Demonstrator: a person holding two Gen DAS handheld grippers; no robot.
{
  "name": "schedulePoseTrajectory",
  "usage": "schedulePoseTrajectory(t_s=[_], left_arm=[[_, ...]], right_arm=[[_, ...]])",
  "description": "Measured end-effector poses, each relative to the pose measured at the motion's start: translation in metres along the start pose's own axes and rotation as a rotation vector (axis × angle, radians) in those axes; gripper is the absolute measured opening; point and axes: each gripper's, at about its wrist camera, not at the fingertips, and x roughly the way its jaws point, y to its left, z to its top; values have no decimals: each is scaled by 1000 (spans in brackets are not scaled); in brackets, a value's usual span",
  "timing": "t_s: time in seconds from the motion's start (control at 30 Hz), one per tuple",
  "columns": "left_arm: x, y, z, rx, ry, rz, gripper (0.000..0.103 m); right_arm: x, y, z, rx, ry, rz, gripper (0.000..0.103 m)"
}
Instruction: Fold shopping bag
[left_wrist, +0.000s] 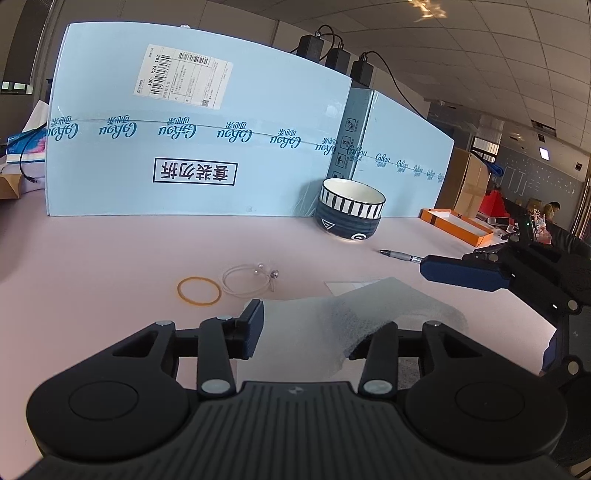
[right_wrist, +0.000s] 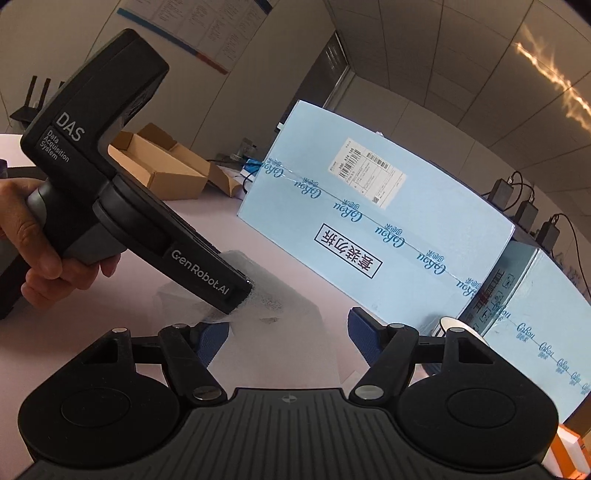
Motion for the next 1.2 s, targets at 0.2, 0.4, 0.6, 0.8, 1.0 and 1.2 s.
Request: schedulePoseTrajectory(t_s=[0.2,0.4,0.6,0.8,1.0,1.2], left_arm=[[-4,0,1,-10,-18,-46,40],[-7,0,2,-19,-30,-52,42],[-8,4,4,-33,-43,-46,43],[-16,18,7,-100,-88,-42,45],[-20,23,9,-120,-112,-36,46],[-12,17,8,-75,-74,-32,50]], right_arm=[[9,26,-1,-259,-50,-18,69],[32,18,-1,-241,-4,-31,48],[47,-2,0,-110,8,-16,16],[60,-15,0,-69,49,-46,1],[62,-41,5,17,46,-112,1],[51,-56,21,44,-29,-194,1]])
